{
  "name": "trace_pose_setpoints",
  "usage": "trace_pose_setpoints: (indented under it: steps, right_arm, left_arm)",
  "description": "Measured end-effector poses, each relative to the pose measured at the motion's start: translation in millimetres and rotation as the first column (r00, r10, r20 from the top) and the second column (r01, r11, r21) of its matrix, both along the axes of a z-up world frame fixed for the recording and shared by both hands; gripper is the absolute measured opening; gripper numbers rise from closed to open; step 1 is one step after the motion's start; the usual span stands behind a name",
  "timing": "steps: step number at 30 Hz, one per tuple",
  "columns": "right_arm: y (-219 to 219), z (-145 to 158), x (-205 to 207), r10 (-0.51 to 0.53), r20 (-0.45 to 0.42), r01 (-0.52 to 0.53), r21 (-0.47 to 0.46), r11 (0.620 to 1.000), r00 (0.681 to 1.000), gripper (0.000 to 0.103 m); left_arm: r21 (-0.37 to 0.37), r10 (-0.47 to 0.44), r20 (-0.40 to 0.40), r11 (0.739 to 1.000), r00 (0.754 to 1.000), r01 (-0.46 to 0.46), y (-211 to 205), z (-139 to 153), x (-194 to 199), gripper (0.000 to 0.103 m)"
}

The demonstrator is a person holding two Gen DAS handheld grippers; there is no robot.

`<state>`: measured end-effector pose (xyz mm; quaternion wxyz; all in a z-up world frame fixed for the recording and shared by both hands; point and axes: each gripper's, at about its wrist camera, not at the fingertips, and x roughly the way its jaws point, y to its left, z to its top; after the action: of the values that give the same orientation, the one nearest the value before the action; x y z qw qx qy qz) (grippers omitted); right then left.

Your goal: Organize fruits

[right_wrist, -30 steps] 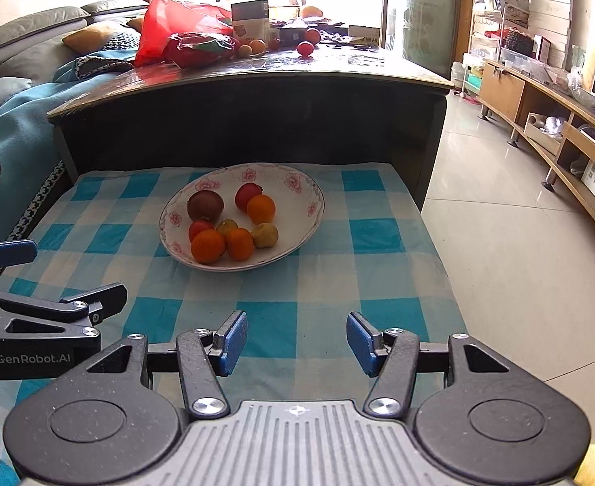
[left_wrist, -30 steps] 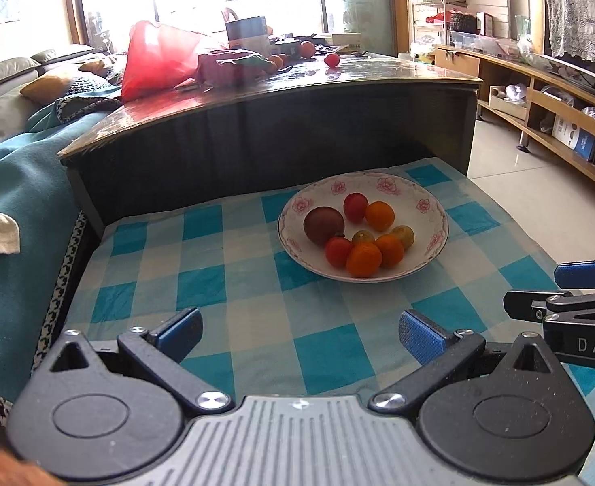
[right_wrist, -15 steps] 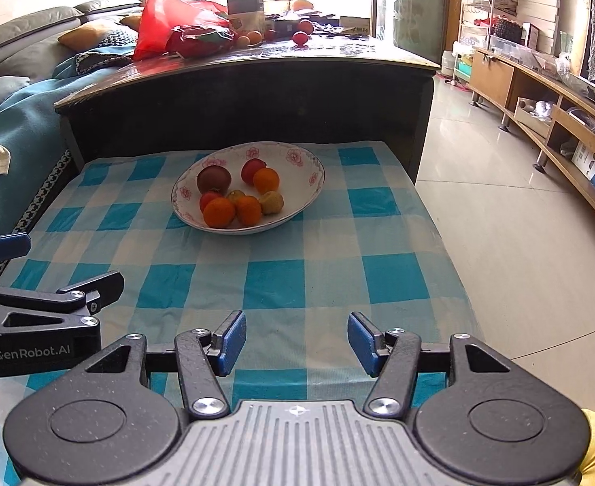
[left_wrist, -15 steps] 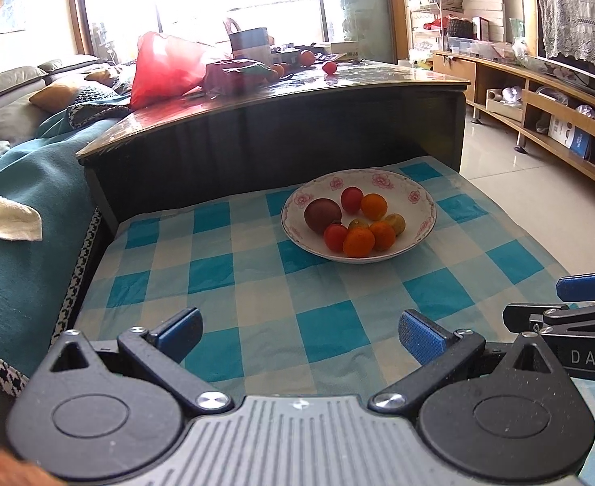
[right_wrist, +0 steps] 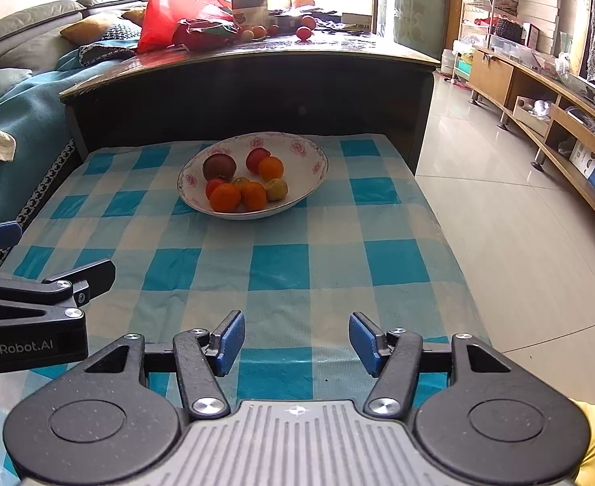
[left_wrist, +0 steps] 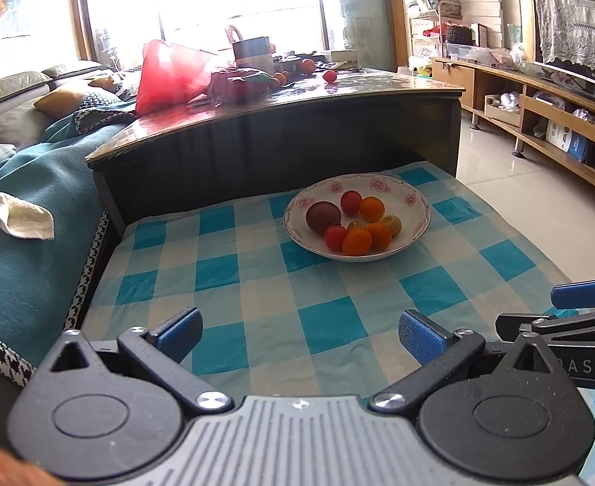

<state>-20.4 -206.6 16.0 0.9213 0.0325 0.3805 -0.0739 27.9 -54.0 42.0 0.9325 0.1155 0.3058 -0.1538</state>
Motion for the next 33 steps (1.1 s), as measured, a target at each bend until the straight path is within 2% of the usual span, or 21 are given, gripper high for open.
trace_pose_setpoints:
  steps: [4,33]
  right_arm:
    - [-0.4,-0.6,-0.5,-0.002,0.0,0.002,0.0,1.0,1.0,0.053]
    - [0.3,-4.4,-1.0,-0.001,-0.008,0.001,-0.011,1.0,1.0,0.056]
  left_arm:
    - [-0.013,0.001,-0.026,1.0,1.0,-0.001,0.9,-0.2,1.0,0.103]
    - [0.007,0.001,-0.027,1.0,1.0,-0.001,1.3,-3.5,-0.8,0.103]
